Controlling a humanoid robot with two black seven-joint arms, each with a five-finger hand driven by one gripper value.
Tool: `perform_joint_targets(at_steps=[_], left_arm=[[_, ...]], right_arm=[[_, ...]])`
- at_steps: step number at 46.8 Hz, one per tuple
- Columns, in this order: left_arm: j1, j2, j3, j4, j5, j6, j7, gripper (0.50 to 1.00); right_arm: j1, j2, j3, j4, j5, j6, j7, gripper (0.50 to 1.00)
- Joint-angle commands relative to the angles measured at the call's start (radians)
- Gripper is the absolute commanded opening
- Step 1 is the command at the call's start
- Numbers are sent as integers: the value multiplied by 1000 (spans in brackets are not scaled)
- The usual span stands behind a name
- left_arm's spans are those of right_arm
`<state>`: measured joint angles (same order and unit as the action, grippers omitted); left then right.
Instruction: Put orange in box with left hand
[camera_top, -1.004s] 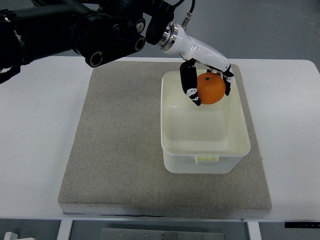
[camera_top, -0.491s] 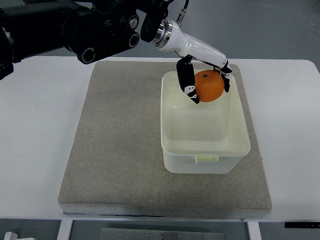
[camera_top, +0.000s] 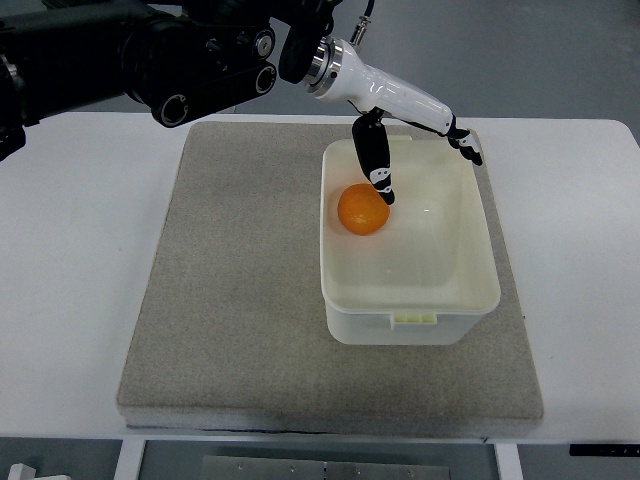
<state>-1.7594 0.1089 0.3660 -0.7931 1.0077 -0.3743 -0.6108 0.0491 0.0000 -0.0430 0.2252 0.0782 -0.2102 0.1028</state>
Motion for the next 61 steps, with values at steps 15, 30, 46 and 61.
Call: perform_joint_targets(at_steps=[15, 30, 46, 61], left_arm=[[17, 35, -7, 142, -1, 12, 0, 941], [107, 35, -16, 475, -41, 17, 0, 936], [320, -14, -13, 667, -159, 241, 0, 943], [383, -49, -15, 703, -359, 317, 0, 930]], right_arm=[[0, 0, 0, 0, 0, 0, 0, 944], [0, 0, 0, -1, 0, 0, 0, 944], [0, 0, 0, -1, 0, 0, 0, 944], [0, 0, 0, 0, 0, 0, 0, 944]])
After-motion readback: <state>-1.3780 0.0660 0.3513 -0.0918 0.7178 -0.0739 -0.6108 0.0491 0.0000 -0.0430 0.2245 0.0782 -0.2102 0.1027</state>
